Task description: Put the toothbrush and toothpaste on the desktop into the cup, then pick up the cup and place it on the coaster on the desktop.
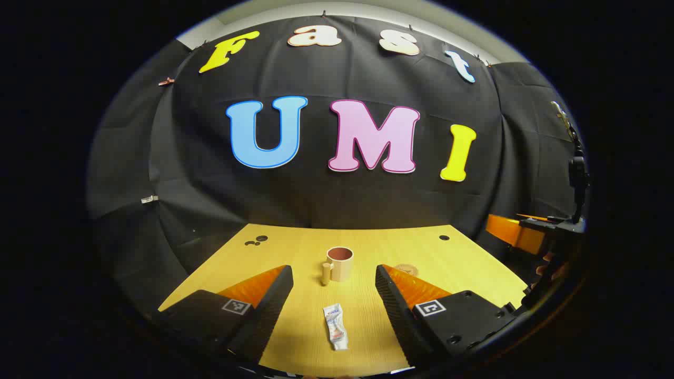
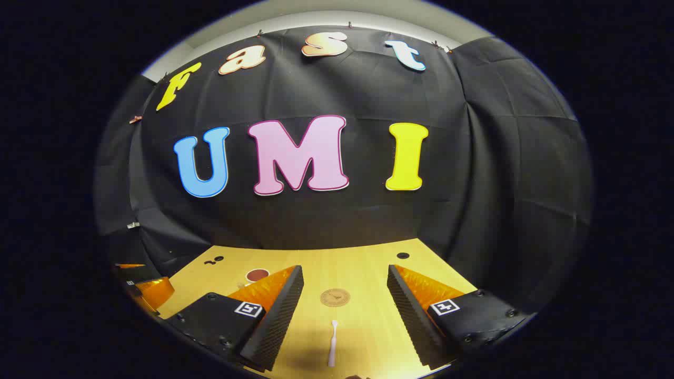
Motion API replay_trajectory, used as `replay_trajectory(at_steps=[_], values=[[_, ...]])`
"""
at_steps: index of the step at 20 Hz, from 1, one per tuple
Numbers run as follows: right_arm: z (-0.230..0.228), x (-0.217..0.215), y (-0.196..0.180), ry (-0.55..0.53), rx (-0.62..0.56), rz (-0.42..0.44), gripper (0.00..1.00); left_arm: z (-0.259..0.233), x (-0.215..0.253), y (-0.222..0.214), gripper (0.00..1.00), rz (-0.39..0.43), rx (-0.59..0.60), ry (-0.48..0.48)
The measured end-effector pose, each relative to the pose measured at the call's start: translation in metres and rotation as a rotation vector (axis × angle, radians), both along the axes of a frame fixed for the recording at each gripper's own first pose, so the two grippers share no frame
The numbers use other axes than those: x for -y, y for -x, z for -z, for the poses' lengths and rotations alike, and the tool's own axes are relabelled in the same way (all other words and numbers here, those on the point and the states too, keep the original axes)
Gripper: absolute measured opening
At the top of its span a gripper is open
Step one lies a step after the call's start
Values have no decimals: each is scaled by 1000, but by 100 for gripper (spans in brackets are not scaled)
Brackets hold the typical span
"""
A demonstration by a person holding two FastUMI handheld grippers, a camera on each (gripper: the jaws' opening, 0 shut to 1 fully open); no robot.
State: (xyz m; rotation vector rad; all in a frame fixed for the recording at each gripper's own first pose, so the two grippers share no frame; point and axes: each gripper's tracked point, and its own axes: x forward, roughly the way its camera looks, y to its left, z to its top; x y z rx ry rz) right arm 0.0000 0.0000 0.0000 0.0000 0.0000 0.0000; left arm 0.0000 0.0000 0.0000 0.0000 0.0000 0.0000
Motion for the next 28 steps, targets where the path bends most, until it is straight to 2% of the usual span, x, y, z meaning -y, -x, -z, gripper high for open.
replay_trajectory(at_steps=[6,12,23,28], values=[[-14,15,-16,-3,21,-4,98,-8,2,-13,98,-19,22,-27],[-14,26,-21,6,22,-13,98,-2,6,-21,98,-12,-13,-39],[0,35,-26,6,-9,-43,98,24,7,-23,98,-42,-93,1],[10,32,-37,16,-29,-81,98,51,3,-27,98,-67,-151,33]])
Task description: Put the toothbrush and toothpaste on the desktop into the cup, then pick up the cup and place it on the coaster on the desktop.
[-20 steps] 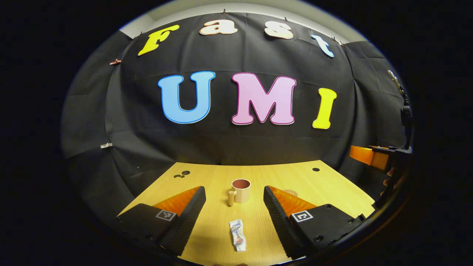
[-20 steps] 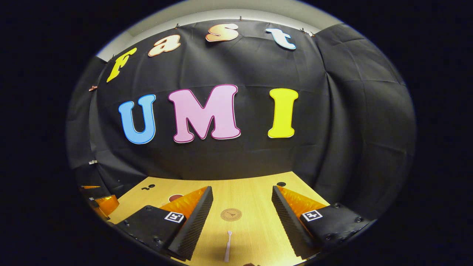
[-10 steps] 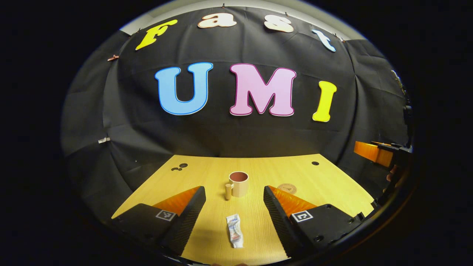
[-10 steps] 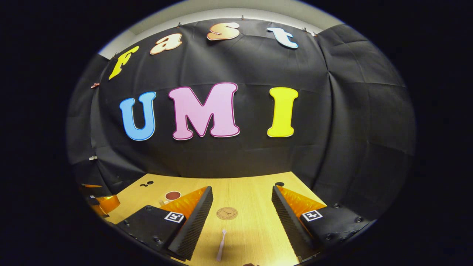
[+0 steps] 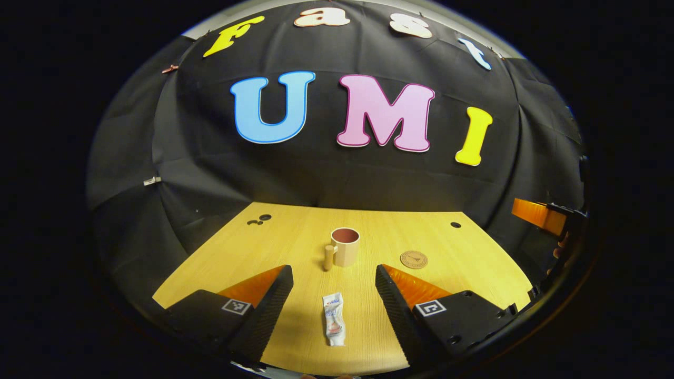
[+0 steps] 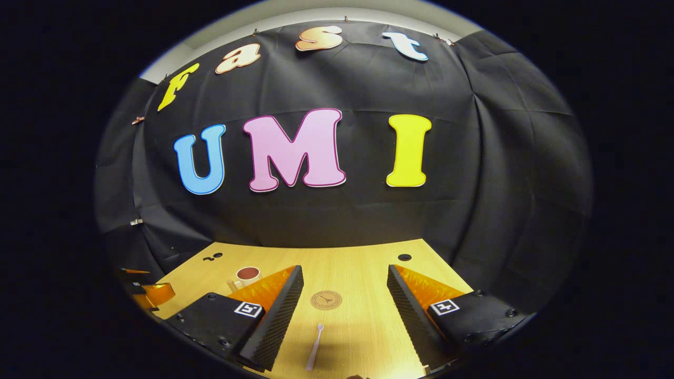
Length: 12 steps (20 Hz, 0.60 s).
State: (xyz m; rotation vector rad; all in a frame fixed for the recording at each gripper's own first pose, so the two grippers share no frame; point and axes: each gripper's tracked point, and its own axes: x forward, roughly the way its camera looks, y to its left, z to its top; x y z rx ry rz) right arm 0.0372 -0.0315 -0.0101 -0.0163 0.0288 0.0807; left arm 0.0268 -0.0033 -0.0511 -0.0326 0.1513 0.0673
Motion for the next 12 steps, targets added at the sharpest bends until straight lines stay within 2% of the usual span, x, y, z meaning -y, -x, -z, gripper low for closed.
replay_trajectory(at_steps=[6,12], values=[[13,0,-21,15,-31,-42,98,47,7,-15,98,-13,-92,-5],[30,12,-37,48,-82,-61,98,114,11,-45,98,-28,-189,-27]])
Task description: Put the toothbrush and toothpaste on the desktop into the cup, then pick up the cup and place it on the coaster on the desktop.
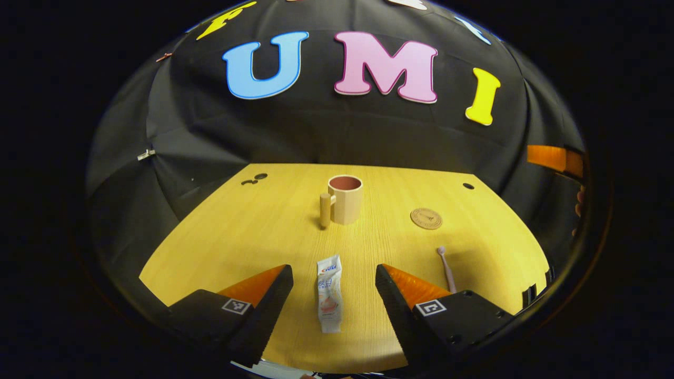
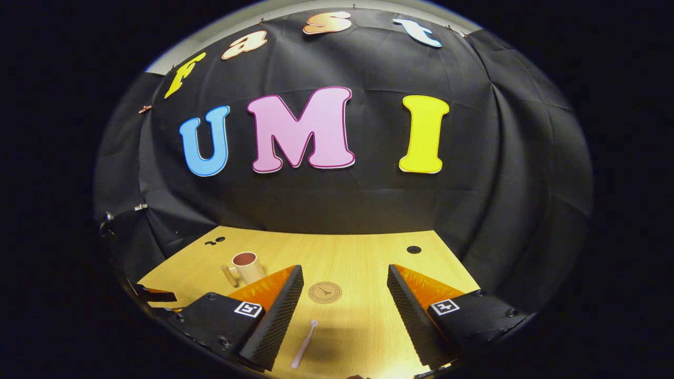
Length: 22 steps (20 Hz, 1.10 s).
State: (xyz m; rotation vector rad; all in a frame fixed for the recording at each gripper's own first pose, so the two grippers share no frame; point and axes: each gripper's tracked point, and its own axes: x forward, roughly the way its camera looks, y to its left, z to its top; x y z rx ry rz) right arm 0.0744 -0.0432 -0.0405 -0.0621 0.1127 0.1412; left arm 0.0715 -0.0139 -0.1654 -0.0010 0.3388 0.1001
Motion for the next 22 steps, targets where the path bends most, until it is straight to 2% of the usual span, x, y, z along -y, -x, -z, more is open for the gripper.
replay_trajectory(at_steps=[3,7,14,15,18,19,20,21,22], values=[[9,8,-5,4,-24,7,98,38,-6,-19,98,-22,-73,-30],[21,23,-8,2,-55,27,98,70,-8,-35,95,-23,-140,-5],[34,42,-11,-38,-93,59,99,101,-10,-55,95,-52,-226,48],[37,42,-11,-43,-98,61,99,101,-10,-60,95,-43,-209,43],[40,38,-12,-50,-106,56,99,102,-3,-64,88,3,-224,16],[43,36,-13,-53,-110,55,99,99,0,-64,80,20,-219,9],[46,33,-14,-58,-121,54,98,100,2,-65,79,30,-213,0],[50,30,-14,-69,-135,53,99,101,6,-66,67,44,-207,-4],[54,27,-15,-85,-150,52,99,101,8,-67,61,51,-202,-18]])
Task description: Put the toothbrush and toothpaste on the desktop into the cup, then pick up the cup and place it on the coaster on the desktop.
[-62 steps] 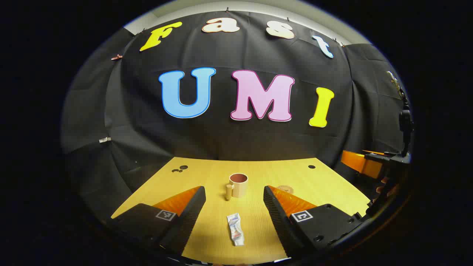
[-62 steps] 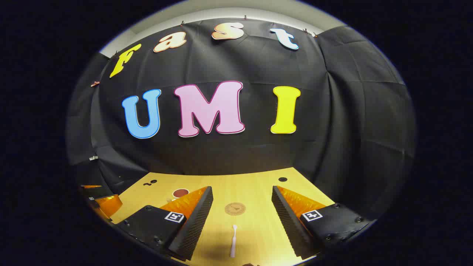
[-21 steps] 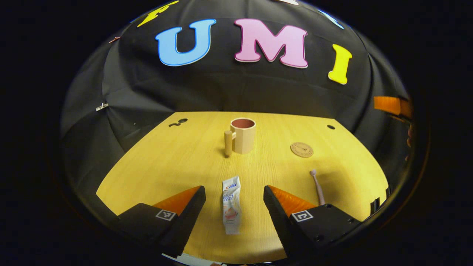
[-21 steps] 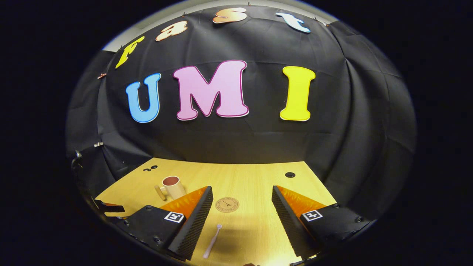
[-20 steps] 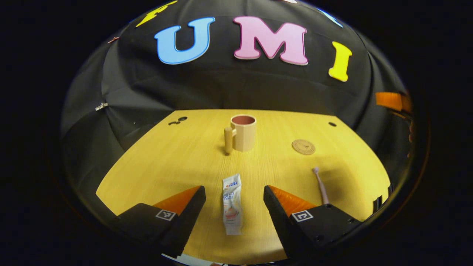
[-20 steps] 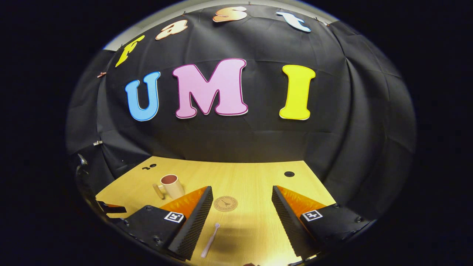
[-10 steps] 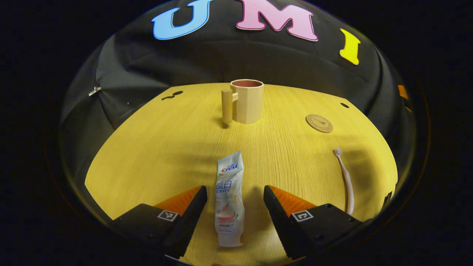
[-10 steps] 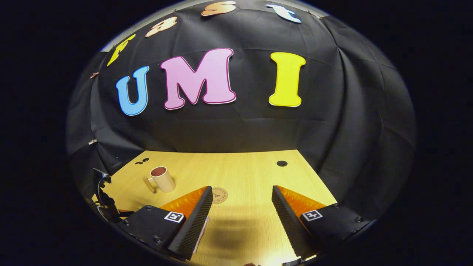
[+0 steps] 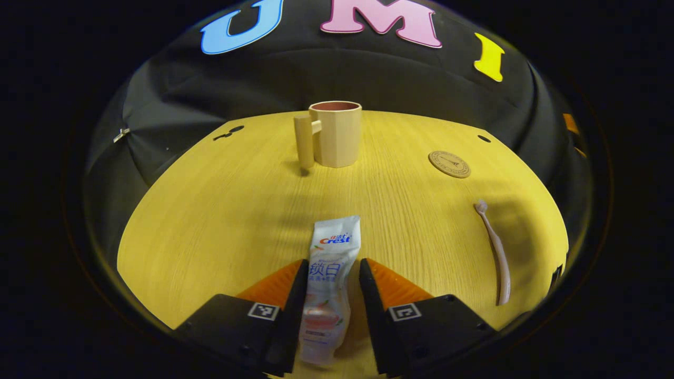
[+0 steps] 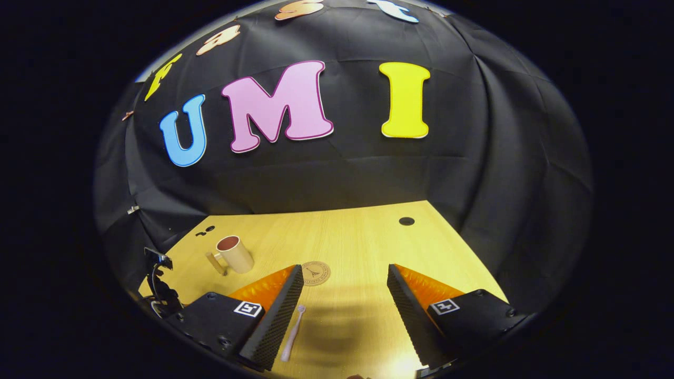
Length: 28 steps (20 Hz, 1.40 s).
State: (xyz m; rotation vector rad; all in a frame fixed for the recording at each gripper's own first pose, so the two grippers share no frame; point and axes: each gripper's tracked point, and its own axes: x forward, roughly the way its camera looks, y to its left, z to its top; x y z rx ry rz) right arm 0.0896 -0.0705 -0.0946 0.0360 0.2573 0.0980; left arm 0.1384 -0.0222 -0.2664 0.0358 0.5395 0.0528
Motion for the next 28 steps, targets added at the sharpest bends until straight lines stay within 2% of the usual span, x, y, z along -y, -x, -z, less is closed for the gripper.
replay_trajectory(at_steps=[1,2,3,4,6,9,13,14,15,16,18,24,28], values=[[5,-4,1,-14,-16,-1,99,0,1,1,50,7,2,-14],[11,-9,2,-19,-31,-5,99,2,4,0,51,14,-2,-32],[17,-13,4,-14,-46,-9,99,2,4,1,41,15,-16,-54],[23,-16,6,-3,-60,-11,99,2,5,3,36,21,-30,-74],[32,-22,10,17,-86,-9,99,0,9,3,31,69,-51,-97],[50,-35,20,12,-145,3,99,2,21,13,25,187,-105,-26],[78,-53,34,29,-255,25,99,5,18,26,22,257,-126,57],[83,-58,35,32,-267,33,99,1,13,42,26,273,-122,80],[92,-61,36,36,-283,48,99,-2,9,50,26,290,-111,90],[100,-64,36,40,-306,64,99,-5,2,54,21,303,-101,92],[118,-72,40,27,-348,102,99,-14,-11,70,21,338,-79,103],[164,-92,37,139,-443,129,99,-34,-37,117,20,385,-50,210],[198,-95,28,131,-546,145,99,-35,-46,139,20,422,-53,222]])
